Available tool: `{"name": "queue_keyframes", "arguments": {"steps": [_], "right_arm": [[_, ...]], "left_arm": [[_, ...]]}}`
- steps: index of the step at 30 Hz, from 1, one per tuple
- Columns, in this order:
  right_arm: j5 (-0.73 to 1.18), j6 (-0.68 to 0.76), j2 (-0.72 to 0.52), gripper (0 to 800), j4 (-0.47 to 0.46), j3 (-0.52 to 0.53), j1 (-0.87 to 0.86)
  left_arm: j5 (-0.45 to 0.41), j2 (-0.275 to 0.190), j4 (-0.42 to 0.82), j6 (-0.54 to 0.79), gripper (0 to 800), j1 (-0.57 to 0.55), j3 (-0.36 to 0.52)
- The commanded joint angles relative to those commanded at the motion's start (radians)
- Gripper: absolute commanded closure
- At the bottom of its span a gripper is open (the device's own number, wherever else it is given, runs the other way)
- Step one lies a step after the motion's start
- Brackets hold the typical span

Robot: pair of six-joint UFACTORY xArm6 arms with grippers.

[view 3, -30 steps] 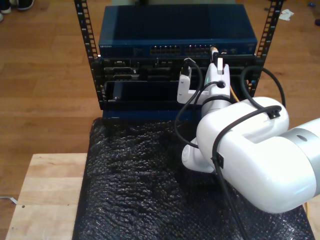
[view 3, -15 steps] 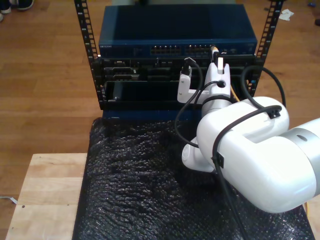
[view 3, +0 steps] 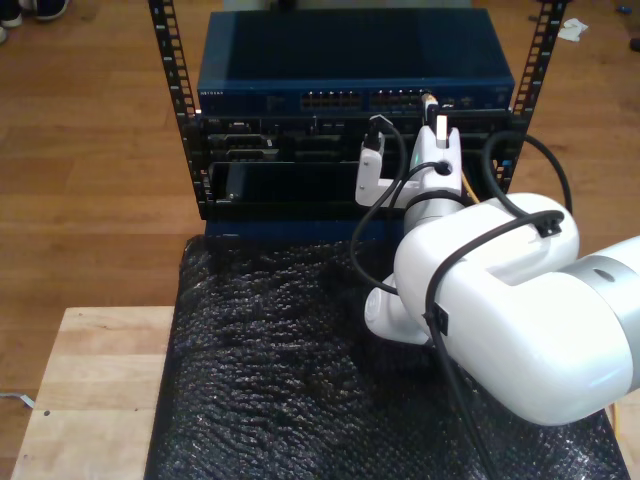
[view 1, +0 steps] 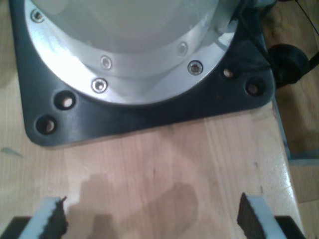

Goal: Grab the cable and plug it in

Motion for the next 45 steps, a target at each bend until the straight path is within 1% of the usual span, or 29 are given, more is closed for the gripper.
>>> {"name": "queue_keyframes", "arguments": {"steps": [14, 45], "right_arm": [[-0.003, 0.002, -0.002, 800, -0.003, 0.008, 0.006], [0.002, 0.000, 0.003, 800, -0.009, -0.009, 0.006]], "left_arm": [[0.000, 0.000, 0.000, 0.000, 1, 0.000, 0.000], [0.000, 0.000, 0.000, 0.000, 1, 0.000, 0.000]]}}
